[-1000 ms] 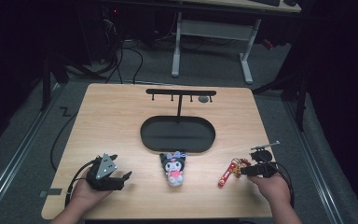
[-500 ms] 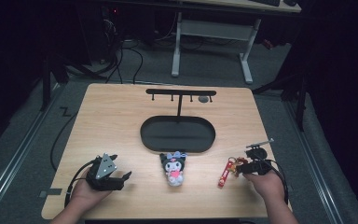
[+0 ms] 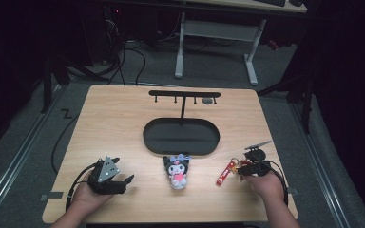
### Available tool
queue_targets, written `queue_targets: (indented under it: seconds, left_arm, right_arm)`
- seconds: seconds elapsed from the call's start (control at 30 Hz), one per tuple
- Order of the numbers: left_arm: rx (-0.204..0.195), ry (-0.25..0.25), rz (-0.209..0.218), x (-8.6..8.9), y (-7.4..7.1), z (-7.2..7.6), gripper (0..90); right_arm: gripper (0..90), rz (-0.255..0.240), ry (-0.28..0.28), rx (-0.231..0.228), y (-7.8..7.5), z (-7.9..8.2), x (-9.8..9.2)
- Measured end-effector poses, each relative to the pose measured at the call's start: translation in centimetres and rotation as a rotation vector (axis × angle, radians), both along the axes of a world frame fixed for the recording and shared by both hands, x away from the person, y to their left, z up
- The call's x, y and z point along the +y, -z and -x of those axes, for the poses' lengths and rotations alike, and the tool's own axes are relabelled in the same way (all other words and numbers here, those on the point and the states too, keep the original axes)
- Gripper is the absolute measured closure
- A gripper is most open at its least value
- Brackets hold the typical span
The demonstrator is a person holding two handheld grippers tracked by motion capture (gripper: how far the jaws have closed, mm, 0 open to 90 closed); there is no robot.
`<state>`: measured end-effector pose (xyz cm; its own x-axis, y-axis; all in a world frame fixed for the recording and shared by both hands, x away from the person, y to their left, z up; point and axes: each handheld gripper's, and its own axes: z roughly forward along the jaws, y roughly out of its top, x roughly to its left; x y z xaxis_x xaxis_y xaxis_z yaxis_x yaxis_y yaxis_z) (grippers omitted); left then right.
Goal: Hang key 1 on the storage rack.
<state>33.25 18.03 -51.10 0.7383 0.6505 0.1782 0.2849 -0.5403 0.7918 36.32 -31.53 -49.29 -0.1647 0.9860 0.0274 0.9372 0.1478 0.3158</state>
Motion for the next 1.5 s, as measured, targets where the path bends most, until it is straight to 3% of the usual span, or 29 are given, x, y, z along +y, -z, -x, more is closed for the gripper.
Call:
queue_targets:
  seconds: [0.17, 0.6, 0.77, 0.93, 1.07, 1.3, 1.5]
  left_arm:
    - [0.0, 0.002, -0.006, 0.0, 0.0, 0.0, 19.4]
    - [-0.001, 0.01, -0.013, -0.1, 0.1, 0.0, 19.5]
    - [0.003, 0.013, -0.015, -0.2, 0.1, 0.0, 19.5]
    - [0.004, 0.015, -0.019, -0.3, 0.2, 0.1, 19.4]
    - [0.004, 0.011, -0.012, -0.2, 0.1, 0.2, 19.4]
    - [0.007, 0.013, -0.015, -0.2, 0.1, 0.3, 19.5]
    - [0.01, 0.012, -0.014, -0.2, 0.1, 0.2, 19.5]
  right_arm:
    - [61.0, 0.009, -0.008, 0.012, -0.1, -0.3, 0.1]
    - [63.7, 0.044, -0.05, 0.026, -0.1, -0.6, 0.4]
    - [64.1, 0.03, -0.046, 0.047, -0.3, -0.8, 0.4]
    - [65.0, 0.048, -0.098, 0.04, -1.9, -0.6, 1.2]
    - [66.7, 0.028, -0.122, 0.038, -3.4, -0.3, 1.3]
    - [68.0, 0.06, -0.191, 0.081, -5.0, 0.4, 2.0]
    - [68.1, 0.068, -0.21, 0.078, -6.9, 0.6, 2.0]
